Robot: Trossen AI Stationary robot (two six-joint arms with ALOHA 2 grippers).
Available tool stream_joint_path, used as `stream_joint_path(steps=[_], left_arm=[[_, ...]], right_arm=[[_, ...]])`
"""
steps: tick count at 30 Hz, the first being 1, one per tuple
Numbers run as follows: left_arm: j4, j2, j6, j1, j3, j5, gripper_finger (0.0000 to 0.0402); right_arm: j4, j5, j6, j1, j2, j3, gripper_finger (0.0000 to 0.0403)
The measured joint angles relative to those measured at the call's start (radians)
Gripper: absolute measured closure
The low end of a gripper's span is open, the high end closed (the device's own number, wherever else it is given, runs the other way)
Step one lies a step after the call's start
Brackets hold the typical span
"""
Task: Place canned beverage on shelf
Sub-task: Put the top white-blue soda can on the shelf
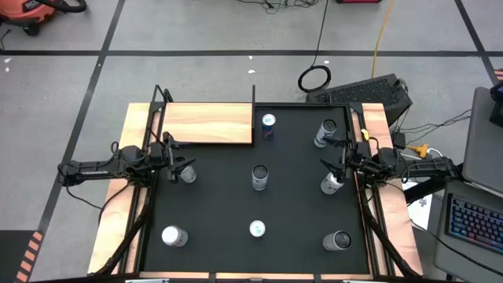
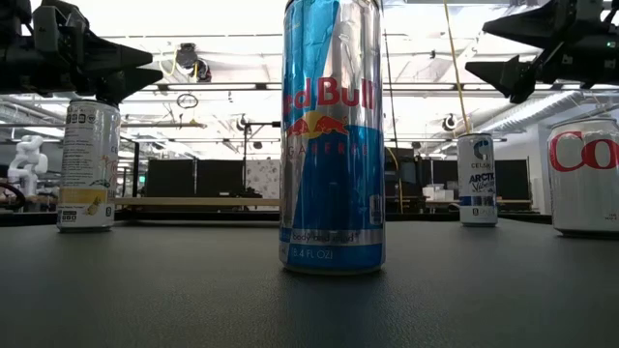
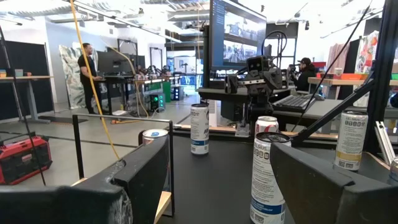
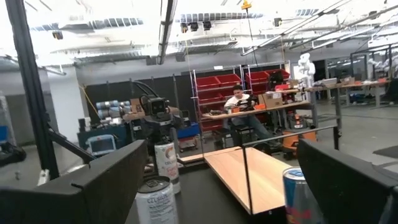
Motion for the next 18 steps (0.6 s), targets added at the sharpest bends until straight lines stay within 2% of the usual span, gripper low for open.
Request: stream_joint_path(steps=[5, 10, 18], left_arm=[[0.0, 0.0, 0.0, 0.0, 0.0, 0.0, 0.0118], [0.0, 0.0, 0.0, 0.0, 0.0, 0.0, 0.0118], [0.0, 0.0, 0.0, 0.0, 0.0, 0.0, 0.0118]], right_arm=[[0.001, -0.017, 0.004, 0.0, 0.0, 0.0, 0.0007], [0.001, -0.017, 0.082, 0.0, 0.0, 0.0, 0.0007], [0.01, 0.007, 0.078, 0.0, 0.0, 0.0, 0.0007]])
